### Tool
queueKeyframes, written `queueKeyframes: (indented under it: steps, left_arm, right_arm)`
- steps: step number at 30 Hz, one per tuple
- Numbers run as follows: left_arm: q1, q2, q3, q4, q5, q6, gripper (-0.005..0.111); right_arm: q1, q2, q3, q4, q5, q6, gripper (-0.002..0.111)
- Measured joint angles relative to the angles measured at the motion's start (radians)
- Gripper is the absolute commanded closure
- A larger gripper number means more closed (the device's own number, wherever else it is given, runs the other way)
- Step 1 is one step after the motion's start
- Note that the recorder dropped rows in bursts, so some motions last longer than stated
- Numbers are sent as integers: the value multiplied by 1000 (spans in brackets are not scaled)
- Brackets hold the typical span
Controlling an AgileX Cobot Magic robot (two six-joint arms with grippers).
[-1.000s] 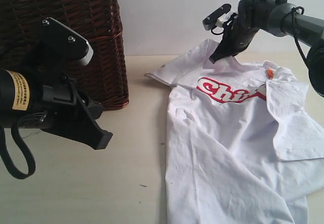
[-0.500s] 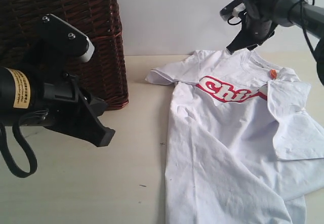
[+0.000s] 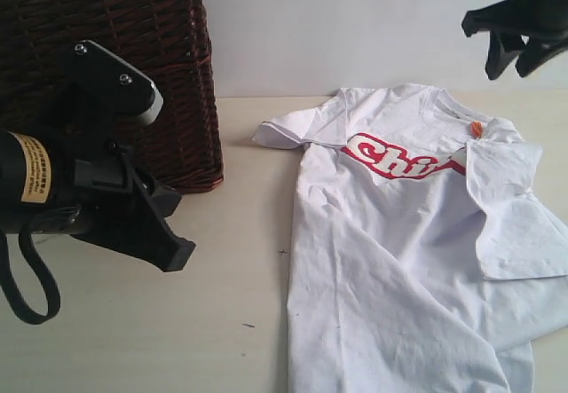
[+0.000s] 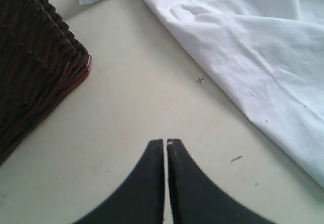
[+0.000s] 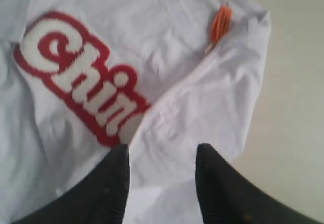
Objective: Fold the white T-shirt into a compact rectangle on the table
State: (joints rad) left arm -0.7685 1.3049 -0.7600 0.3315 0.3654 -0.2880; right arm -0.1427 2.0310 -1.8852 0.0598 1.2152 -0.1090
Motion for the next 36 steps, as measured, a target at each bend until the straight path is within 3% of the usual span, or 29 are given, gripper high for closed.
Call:
queueKeyframes:
  steps: [4, 9, 12, 21, 24, 29, 31, 36]
  left_arm:
    - [0, -2, 0, 0, -2, 0, 102]
    - [0, -21, 1, -7, -2, 0, 102]
    - [0, -31, 12, -11, -8, 0, 102]
    - [0, -33, 26, -15, -26, 0, 102]
    - [0, -33, 26, -17, -27, 0, 102]
    - [0, -33, 26, -17, -28, 0, 102]
    - [0, -33, 28, -17, -32, 0, 102]
    - [0, -33, 30, -17, -35, 0, 102]
  right_arm:
    - [16, -103, 264, 27, -63, 2, 66]
    - [106, -169, 515, -5, -223, -2, 62]
    - [149, -167, 591, -66, -287, 46, 55]
    - [176, -96, 618, -335, -370, 295, 56]
    - [176, -42, 618, -379, -360, 334, 62]
    - [176, -4, 623, -429, -356, 358, 84]
    - [176, -16, 623, -441, -356, 364, 81]
    - [176, -92, 623, -349, -378, 308, 55]
